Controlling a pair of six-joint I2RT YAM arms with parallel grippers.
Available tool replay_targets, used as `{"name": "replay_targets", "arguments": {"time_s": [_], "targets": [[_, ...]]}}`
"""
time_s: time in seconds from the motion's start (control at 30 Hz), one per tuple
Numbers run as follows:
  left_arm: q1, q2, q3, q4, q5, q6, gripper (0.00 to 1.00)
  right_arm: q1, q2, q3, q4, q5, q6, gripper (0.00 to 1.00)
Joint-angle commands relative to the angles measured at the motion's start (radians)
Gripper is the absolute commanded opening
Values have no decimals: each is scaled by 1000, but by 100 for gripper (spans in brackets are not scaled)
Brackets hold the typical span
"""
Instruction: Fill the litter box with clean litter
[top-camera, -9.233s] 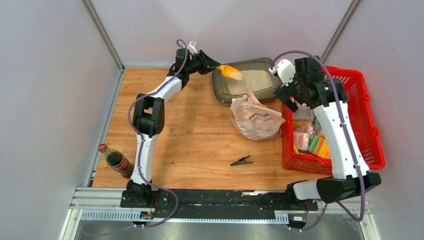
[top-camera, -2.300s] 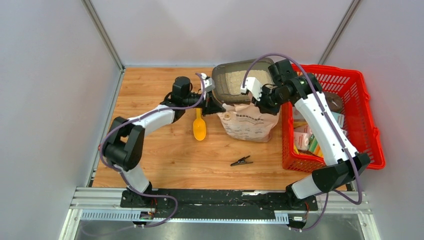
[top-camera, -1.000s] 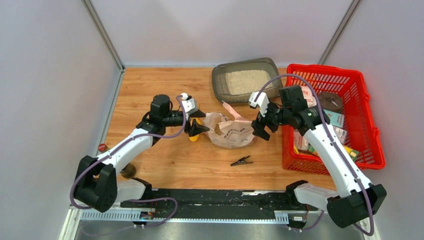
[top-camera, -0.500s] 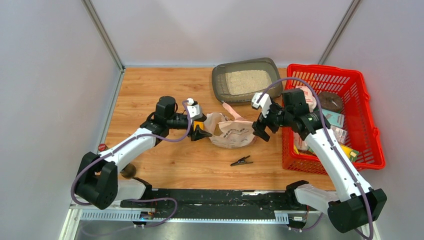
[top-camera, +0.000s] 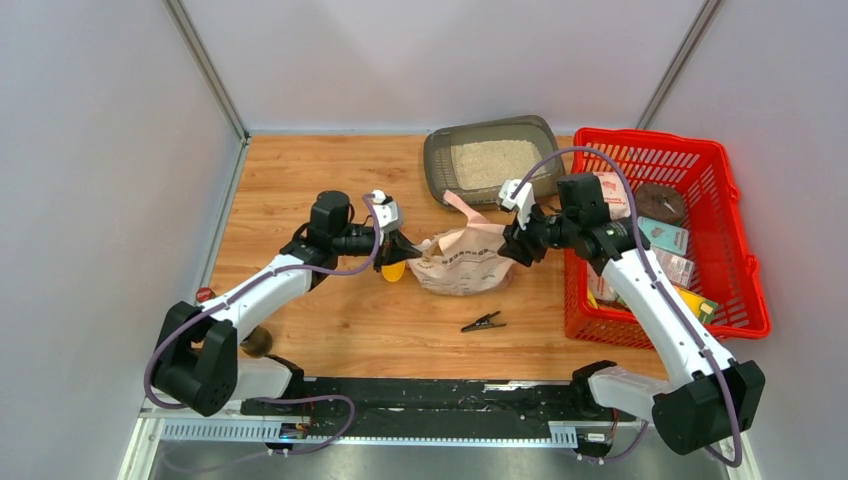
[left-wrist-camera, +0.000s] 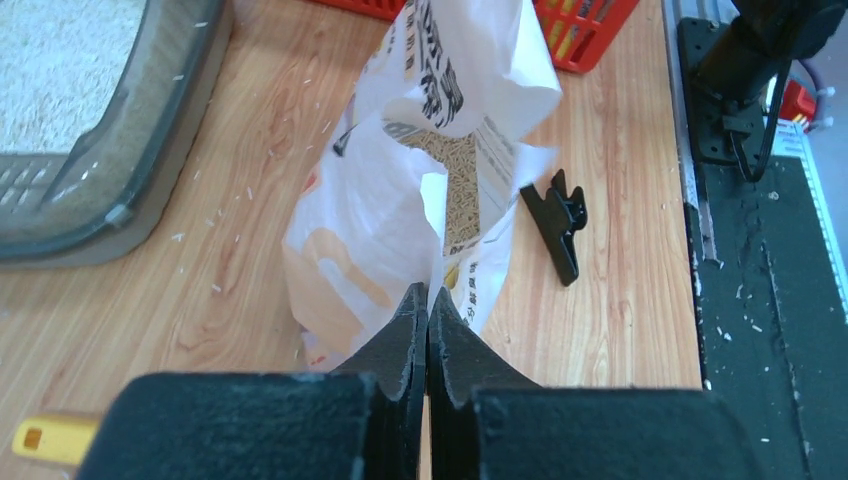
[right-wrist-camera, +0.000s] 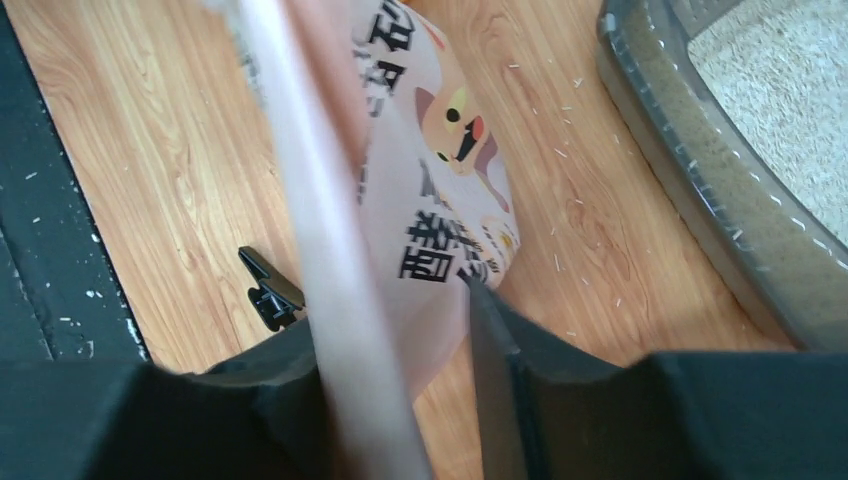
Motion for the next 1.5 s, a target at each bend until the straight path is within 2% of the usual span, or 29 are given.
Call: {"name": "replay_targets", "arguments": {"time_s": [0.0,0.13,0.17,0.27,0.37,0.63,0.73,0.93,0.97,1.03,1.07,1.13,1.17,1.23,1.33,1.43,1.47], "targets": [[79,-43,12,-1,33,-112,0,6,19,18,22,-66,25,37],[176,-63,47,-125,82,-123,0,6,53,45,44,-93,66,20],[196,-64,67,-160,118,-121,0,4,71,53,48,-112,78,10],[237,-55,101,-273,186,-124,0,3,111,98,39,-190,118,0],[241,-35,132,-391,243,-124,0,1,171,139,19,-266,177,0],[251,0,201,-557,284,-150,0,-72,321,203,-20,-442,373,0],[277,25,210,-541,277,-234,0,-105,357,265,-103,-489,347,0],[307,52,207,-485,263,-336,0,-132,433,366,-289,-546,169,0],[307,48,206,-469,255,-345,6,-134,435,366,-288,-544,165,1],[307,34,190,-441,235,-368,23,-132,435,368,-288,-541,148,12],[307,5,180,-401,214,-368,40,-132,432,366,-289,-528,142,35],[307,-41,123,-325,173,-399,52,-131,395,331,-244,-480,135,57],[307,-82,98,-233,162,-435,59,-126,366,302,-198,-465,147,75],[307,-119,54,-163,160,-468,62,-117,268,198,-32,-401,198,84],[308,-193,48,-267,142,-401,65,-100,167,116,91,-321,197,100],[308,-338,9,-384,131,-266,70,-74,101,61,111,-252,134,100],[308,-363,2,-451,122,-165,71,-66,87,44,123,-227,93,100]]}}
